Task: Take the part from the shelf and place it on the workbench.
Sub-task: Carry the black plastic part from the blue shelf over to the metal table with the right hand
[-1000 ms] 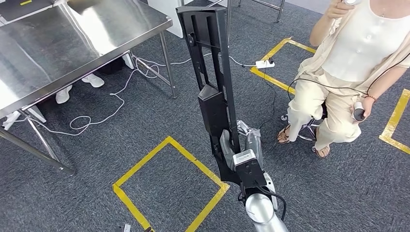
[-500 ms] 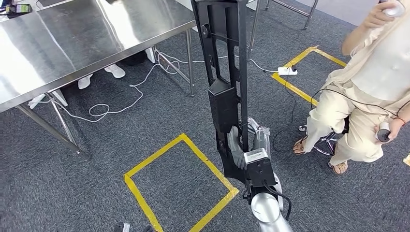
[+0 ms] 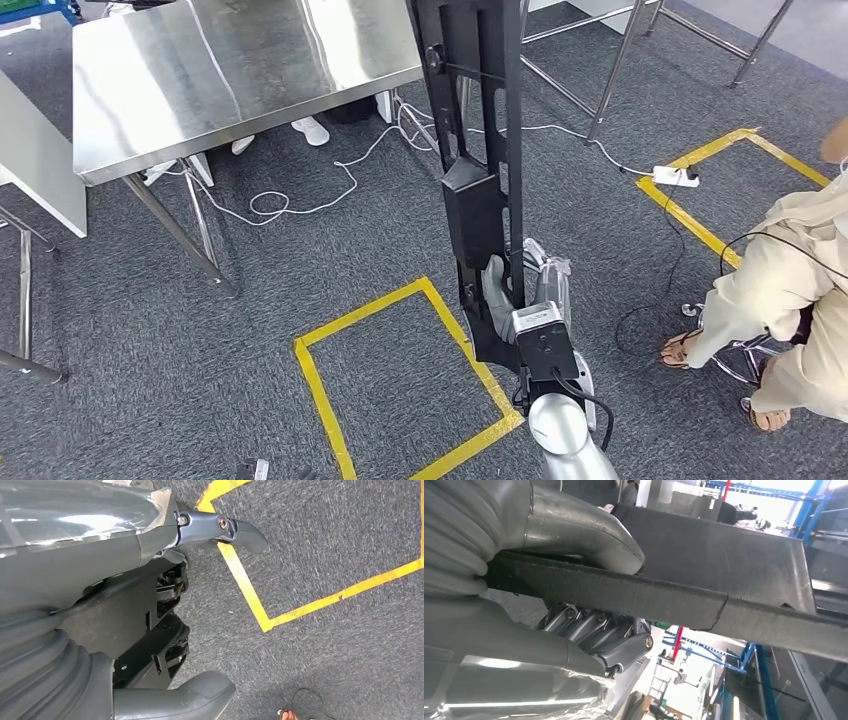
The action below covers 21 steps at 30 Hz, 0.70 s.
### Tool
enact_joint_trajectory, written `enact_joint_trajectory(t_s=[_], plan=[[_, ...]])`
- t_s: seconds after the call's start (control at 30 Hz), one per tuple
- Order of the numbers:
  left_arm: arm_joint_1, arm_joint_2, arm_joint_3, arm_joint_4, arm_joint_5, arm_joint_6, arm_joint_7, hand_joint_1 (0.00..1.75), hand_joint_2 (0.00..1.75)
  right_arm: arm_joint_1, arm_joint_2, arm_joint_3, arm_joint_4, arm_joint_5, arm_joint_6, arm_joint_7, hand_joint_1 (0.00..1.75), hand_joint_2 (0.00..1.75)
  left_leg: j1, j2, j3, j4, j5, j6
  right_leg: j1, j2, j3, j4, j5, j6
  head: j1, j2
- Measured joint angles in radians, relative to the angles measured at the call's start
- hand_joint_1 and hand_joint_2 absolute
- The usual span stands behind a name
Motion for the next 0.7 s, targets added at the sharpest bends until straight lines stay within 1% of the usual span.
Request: enact_joint_trajectory(t_s=[0.03,0.07,0.1,0.13,0.17,0.2,0.23,0.27,0.3,0.33,0.37,0.4,0.43,0.47,0.5,0.53,0.57,0.6,0.63,0.67,0.7], plan=[[0.0,0.001,0.0,0.0,0.001,0.0,0.0,0.0,1.75,-0.005,0.001,0.0,0.001,0.001,0.001,0.0,1.75,1.75,0.001,0.024,-0.012,0.025,-0.013,-0.005,0.0,-0.009,0.003,-0.001,-0.001,-0.005,-0.004,0.0],[-0.001,0.001,0.0,0.0,0.004,0.0,0.001,0.0,1.75,-0.012,0.003,0.0,0.002,0.002,0.002,0.001,1.75,1.75,0.002,0.054,-0.032,0.067,-0.033,-0.01,0.001,-0.019,0.006,-0.001,-0.002,-0.01,-0.007,0.0],[-0.002,0.001,0.0,0.0,0.008,0.0,0.001,0.0,1.75,-0.018,0.004,0.0,0.004,0.003,0.004,0.001,1.75,1.75,0.003,0.083,-0.062,0.124,-0.057,-0.014,0.005,-0.029,0.008,-0.002,-0.005,-0.015,-0.012,0.0],[-0.003,0.001,0.0,0.0,0.011,0.001,0.0,0.0,1.75,-0.025,0.004,0.0,0.008,0.003,0.006,0.001,1.75,1.75,0.005,0.099,-0.097,0.186,-0.08,-0.017,0.009,-0.041,0.01,-0.002,-0.007,-0.019,-0.015,0.0],[-0.003,0.001,0.0,0.0,0.015,0.004,-0.002,0.0,1.75,-0.03,0.005,0.001,0.013,0.003,0.008,0.001,1.75,1.75,0.006,0.106,-0.125,0.233,-0.093,-0.018,0.012,-0.053,0.011,-0.002,-0.01,-0.022,-0.015,0.0],[-0.002,0.001,0.0,0.0,0.018,0.009,-0.006,0.0,1.75,-0.036,0.006,0.001,0.019,0.006,0.01,0.002,1.75,1.75,0.006,0.109,-0.14,0.251,-0.091,-0.015,0.016,-0.065,0.013,-0.002,-0.012,-0.025,-0.015,0.0],[-0.001,0.001,0.001,0.0,0.022,0.015,-0.012,0.0,1.75,-0.043,0.008,0.003,0.026,0.014,0.008,0.002,1.75,1.75,0.004,0.112,-0.135,0.235,-0.074,-0.008,0.021,-0.078,0.015,-0.002,-0.014,-0.028,-0.016,0.0],[0.0,0.001,0.002,0.0,0.026,0.022,-0.018,0.0,1.75,-0.052,0.009,0.005,0.032,0.026,0.004,0.003,1.75,1.75,-0.001,0.118,-0.111,0.185,-0.045,0.004,0.026,-0.089,0.017,-0.002,-0.016,-0.031,-0.016,0.0],[0.0,0.001,0.002,0.0,0.03,0.028,-0.025,0.0,1.75,-0.063,0.011,0.009,0.039,0.043,-0.004,0.004,1.75,1.75,-0.011,0.135,-0.077,0.118,-0.018,0.022,0.029,-0.099,0.019,-0.003,-0.018,-0.033,-0.015,0.0],[0.0,0.001,0.003,-0.001,0.032,0.031,-0.031,0.0,1.75,-0.073,0.013,0.013,0.046,0.061,-0.014,0.005,1.75,1.75,-0.019,0.157,-0.046,0.062,0.0,0.04,0.035,-0.109,0.021,-0.004,-0.02,-0.033,-0.012,0.0],[-0.001,0.001,0.003,-0.001,0.034,0.034,-0.036,0.0,1.75,-0.083,0.015,0.016,0.053,0.082,-0.026,0.009,1.75,1.75,-0.029,0.175,-0.025,0.023,0.009,0.053,0.036,-0.118,0.023,-0.006,-0.023,-0.032,-0.01,0.0],[-0.001,0.001,0.003,-0.002,0.036,0.035,-0.04,0.0,1.75,-0.091,0.016,0.018,0.06,0.108,-0.04,0.016,1.75,1.75,-0.036,0.186,-0.016,0.005,0.009,0.062,0.034,-0.127,0.026,-0.008,-0.025,-0.029,-0.009,0.0],[-0.001,0.001,0.004,-0.002,0.039,0.036,-0.042,0.0,1.75,-0.098,0.017,0.021,0.068,0.14,-0.057,0.027,1.75,1.75,-0.037,0.181,-0.014,0.0,0.008,0.064,0.035,-0.139,0.03,-0.012,-0.027,-0.025,-0.009,0.0],[0.001,0.0,0.004,-0.002,0.042,0.036,-0.044,0.0,1.75,-0.103,0.017,0.024,0.074,0.176,-0.076,0.04,1.75,1.75,-0.037,0.169,-0.006,-0.012,0.012,0.066,0.034,-0.148,0.034,-0.017,-0.029,-0.023,-0.012,0.0],[0.003,0.0,0.004,-0.002,0.045,0.036,-0.045,0.0,1.75,-0.109,0.017,0.027,0.079,0.213,-0.094,0.054,1.75,1.75,-0.034,0.157,0.005,-0.028,0.019,0.064,0.035,-0.144,0.038,-0.018,-0.031,-0.021,-0.012,0.0],[0.006,0.0,0.004,-0.002,0.046,0.036,-0.046,0.0,1.75,-0.115,0.017,0.03,0.084,0.249,-0.11,0.066,1.75,1.75,-0.029,0.146,0.016,-0.045,0.026,0.062,0.037,-0.126,0.035,-0.007,-0.037,-0.019,-0.012,0.0],[0.007,0.0,0.005,-0.001,0.048,0.036,-0.047,0.0,1.75,-0.122,0.015,0.032,0.088,0.289,-0.127,0.079,1.75,1.75,-0.023,0.136,0.027,-0.059,0.033,0.06,0.036,-0.1,0.02,0.026,-0.052,-0.019,-0.01,0.0],[0.007,-0.002,0.005,-0.001,0.048,0.036,-0.047,0.0,1.75,-0.127,0.011,0.033,0.093,0.337,-0.142,0.095,1.75,1.75,-0.019,0.127,0.032,-0.065,0.037,0.056,0.031,-0.071,-0.007,0.08,-0.071,-0.018,-0.008,0.0],[0.007,-0.003,0.005,-0.001,0.048,0.035,-0.045,0.0,1.75,-0.13,0.006,0.034,0.097,0.391,-0.157,0.115,1.75,1.75,-0.016,0.117,0.033,-0.067,0.037,0.056,0.027,-0.053,-0.043,0.143,-0.093,-0.017,-0.007,0.0],[0.008,-0.004,0.005,-0.001,0.047,0.035,-0.043,0.0,1.75,-0.131,0.0,0.034,0.101,0.446,-0.168,0.136,1.75,1.75,-0.014,0.107,0.033,-0.066,0.036,0.055,0.022,-0.045,-0.077,0.2,-0.108,-0.012,-0.005,0.0],[0.01,-0.005,0.005,-0.001,0.046,0.034,-0.041,0.0,1.75,-0.131,-0.007,0.034,0.104,0.492,-0.174,0.155,1.75,1.75,-0.012,0.097,0.034,-0.065,0.035,0.052,0.016,-0.042,-0.099,0.228,-0.11,-0.003,-0.005,0.0]])
